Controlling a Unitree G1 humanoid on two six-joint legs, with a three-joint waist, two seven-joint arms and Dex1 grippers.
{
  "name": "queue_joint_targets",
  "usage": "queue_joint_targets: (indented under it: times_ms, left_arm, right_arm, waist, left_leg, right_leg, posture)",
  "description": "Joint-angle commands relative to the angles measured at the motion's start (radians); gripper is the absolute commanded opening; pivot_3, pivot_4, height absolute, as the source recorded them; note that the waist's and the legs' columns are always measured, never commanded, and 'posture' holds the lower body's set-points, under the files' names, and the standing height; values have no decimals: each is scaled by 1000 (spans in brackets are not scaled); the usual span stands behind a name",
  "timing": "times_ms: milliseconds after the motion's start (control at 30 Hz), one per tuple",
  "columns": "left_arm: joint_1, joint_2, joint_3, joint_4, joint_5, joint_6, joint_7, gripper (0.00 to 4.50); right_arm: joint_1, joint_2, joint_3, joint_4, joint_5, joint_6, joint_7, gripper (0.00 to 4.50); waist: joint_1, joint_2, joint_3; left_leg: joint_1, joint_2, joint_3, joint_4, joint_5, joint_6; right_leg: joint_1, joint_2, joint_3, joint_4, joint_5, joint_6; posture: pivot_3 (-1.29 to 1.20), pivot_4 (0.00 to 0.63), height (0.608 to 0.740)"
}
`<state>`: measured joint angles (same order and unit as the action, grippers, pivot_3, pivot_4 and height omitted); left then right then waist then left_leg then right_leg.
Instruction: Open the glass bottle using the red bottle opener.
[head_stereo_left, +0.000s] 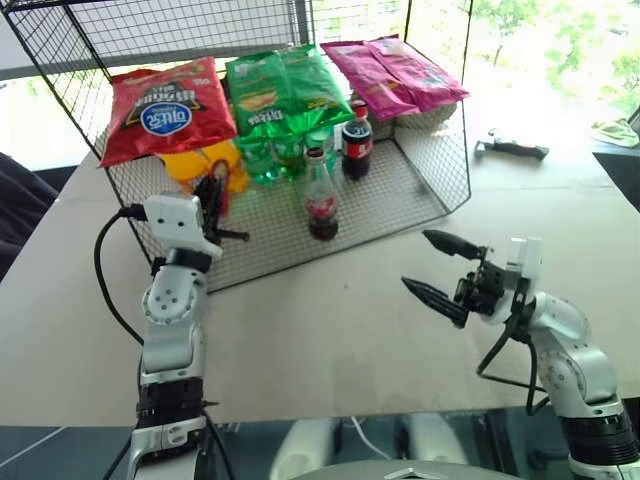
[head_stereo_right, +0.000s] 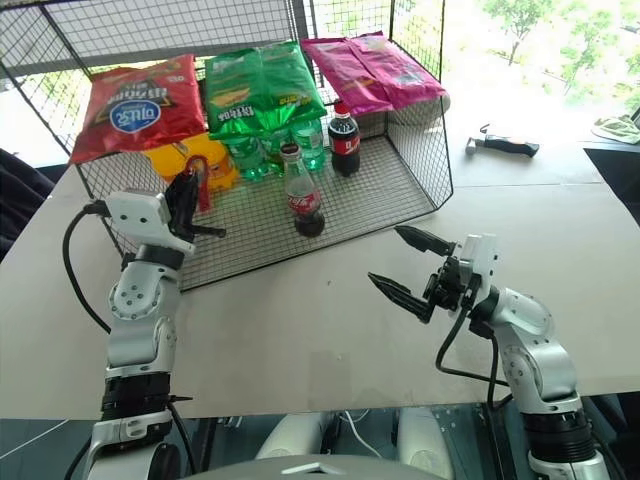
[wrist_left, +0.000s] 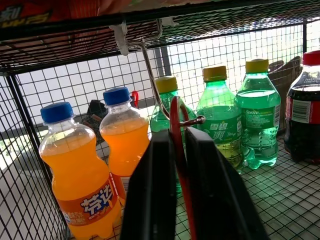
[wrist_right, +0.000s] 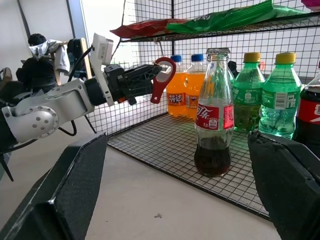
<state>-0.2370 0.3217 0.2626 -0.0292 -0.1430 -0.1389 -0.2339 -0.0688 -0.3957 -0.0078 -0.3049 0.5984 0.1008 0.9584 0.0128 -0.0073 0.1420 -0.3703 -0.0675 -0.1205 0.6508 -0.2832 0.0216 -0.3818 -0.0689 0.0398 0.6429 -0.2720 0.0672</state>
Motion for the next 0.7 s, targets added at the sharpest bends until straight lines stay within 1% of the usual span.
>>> queue_joint_targets:
  times_ms: [33, 133, 700]
  left_arm:
    - [6, 4, 7, -32, -9, -14, 3, 16]
    - [12, 0, 14, -46, -13, -10, 13, 16]
    - [85, -21, 33, -197, -216, 7, -64, 16]
  right_arm:
    - [-9, 1, -7, -38, 6, -14, -5, 4500]
    - [-18, 1, -4, -42, 7, -8, -12, 4500]
    - [-38, 18, 1, -72, 52, 12, -8, 4500]
  waist:
    - [0, 0, 0]
    - [1, 0, 0]
    - [0, 0, 0]
  left_leg:
    - [0, 0, 0, 0, 0, 0]
    - [0, 0, 0, 0, 0, 0]
    - [0, 0, 0, 0, 0, 0]
  right_leg:
    - [0, 0, 0, 0, 0, 0]
    - [0, 0, 0, 0, 0, 0]
    - [0, 0, 0, 0, 0, 0]
  posture:
    - [0, 150, 740]
    - [0, 150, 740]
    - [0, 150, 740]
